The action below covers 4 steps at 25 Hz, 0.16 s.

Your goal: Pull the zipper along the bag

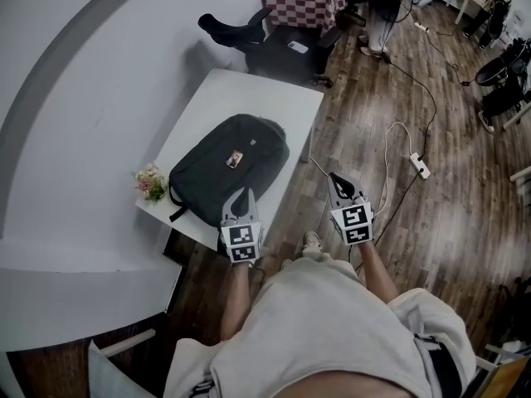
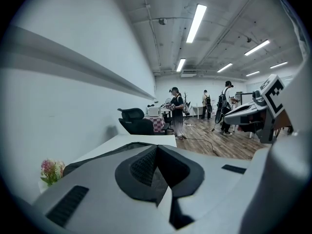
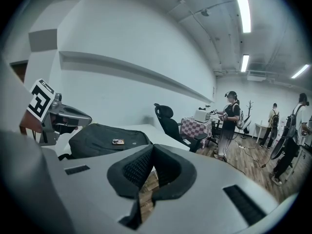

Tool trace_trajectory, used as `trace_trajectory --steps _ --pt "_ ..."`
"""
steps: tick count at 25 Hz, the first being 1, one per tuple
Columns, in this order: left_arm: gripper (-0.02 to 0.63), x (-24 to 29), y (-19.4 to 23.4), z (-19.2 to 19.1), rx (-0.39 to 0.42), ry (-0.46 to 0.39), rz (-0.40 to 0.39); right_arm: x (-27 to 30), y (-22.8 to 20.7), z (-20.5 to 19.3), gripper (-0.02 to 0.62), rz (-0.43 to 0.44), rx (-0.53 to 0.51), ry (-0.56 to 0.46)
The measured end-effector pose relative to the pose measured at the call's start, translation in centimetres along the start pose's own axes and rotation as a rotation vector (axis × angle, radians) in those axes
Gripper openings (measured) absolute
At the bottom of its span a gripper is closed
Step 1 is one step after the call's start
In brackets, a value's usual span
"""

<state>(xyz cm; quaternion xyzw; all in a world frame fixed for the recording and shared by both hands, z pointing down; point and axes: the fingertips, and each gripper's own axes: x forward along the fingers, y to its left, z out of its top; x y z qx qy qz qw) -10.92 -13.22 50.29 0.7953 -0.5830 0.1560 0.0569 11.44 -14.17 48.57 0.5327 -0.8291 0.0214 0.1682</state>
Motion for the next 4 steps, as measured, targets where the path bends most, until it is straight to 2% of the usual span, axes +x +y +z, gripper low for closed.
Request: trace_trajectory --steps 4 --pt "0.025 0.04 -0.14 -0.19 0.001 0.001 0.003 -0.06 0.21 -0.31 0.013 0.014 0.006 0.009"
